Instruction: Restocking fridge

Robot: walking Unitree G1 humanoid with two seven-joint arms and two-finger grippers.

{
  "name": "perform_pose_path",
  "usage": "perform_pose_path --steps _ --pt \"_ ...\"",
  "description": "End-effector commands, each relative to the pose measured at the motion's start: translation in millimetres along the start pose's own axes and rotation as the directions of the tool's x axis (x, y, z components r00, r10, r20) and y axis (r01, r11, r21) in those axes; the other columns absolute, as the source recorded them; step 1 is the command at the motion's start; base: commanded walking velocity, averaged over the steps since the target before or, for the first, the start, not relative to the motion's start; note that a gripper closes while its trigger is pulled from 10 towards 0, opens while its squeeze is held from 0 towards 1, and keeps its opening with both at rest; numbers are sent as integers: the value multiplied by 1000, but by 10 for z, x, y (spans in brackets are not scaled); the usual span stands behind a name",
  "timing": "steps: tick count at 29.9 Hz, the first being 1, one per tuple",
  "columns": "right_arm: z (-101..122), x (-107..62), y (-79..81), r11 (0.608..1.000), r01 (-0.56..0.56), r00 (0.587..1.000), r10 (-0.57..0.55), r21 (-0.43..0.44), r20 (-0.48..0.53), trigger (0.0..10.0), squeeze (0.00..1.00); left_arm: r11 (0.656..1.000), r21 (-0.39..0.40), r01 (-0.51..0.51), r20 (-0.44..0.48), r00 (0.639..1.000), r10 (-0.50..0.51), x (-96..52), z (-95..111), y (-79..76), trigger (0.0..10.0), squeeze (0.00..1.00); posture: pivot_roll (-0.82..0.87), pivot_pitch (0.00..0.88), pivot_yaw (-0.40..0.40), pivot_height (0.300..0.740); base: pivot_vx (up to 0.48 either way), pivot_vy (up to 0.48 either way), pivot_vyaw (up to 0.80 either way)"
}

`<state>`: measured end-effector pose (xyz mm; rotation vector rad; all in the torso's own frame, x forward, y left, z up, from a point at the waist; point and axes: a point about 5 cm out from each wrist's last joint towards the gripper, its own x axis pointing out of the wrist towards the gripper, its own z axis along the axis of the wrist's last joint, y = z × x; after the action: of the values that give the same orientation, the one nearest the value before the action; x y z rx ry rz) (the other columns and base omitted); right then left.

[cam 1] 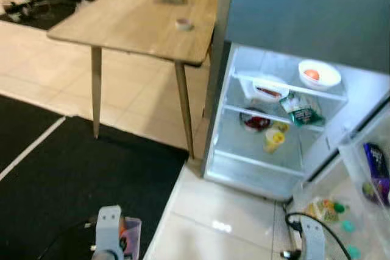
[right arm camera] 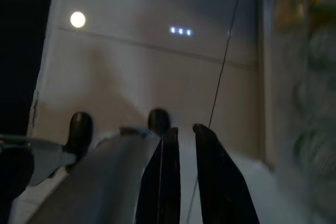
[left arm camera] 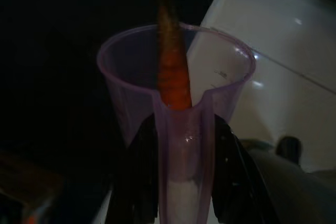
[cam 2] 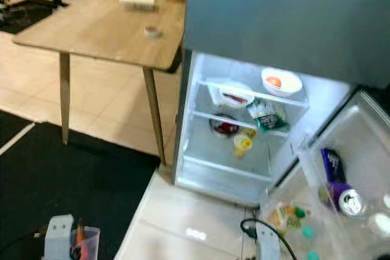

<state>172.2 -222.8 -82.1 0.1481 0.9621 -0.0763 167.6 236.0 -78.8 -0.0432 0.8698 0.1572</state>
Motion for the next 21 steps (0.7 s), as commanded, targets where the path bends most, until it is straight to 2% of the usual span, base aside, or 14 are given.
perform_pose_path --steps 1,2,6,7,8,10,14,21 --pt "-22 -7 -15 1000 8 1000 -8 19 1 10000 0 1000 -12 -4 23 1000 4 18 65 -18 10000 0 78 0 -64 740 0 0 0" --pt "7 -3 -13 1000 6 1000 -6 28 13 10000 0 999 -33 -11 49 999 13 37 149 -16 10000 0 79 0 -65 740 0 0 0" --pt "24 0 -10 1000 5 1000 -5 29 18 10000 0 999 -38 -11 65 998 14 48 204 -16 10000 0 79 0 -65 740 0 0 0" --pt "45 4 -5 1000 3 1000 -4 29 23 10000 0 999 -34 -9 81 997 12 59 258 -19 10000 0 81 0 -66 740 0 0 0" --pt "80 12 10 1000 -2 1000 1 24 31 10000 0 1000 -26 0 123 992 3 80 398 -18 10000 0 81 0 -66 740 0 0 0" --pt "97 17 21 1000 -4 999 4 21 35 10000 0 1000 -12 7 153 988 -5 90 488 -22 10000 0 81 0 -66 740 0 0 0" --pt "103 18 23 1000 -5 999 4 22 38 10000 0 999 26 20 176 984 -24 99 555 -61 10000 0 81 0 -66 740 0 0 0" --pt "80 12 12 1000 -3 999 2 29 36 10000 0 999 32 33 186 982 -38 105 578 -100 10000 0 82 0 -68 740 0 0 0"
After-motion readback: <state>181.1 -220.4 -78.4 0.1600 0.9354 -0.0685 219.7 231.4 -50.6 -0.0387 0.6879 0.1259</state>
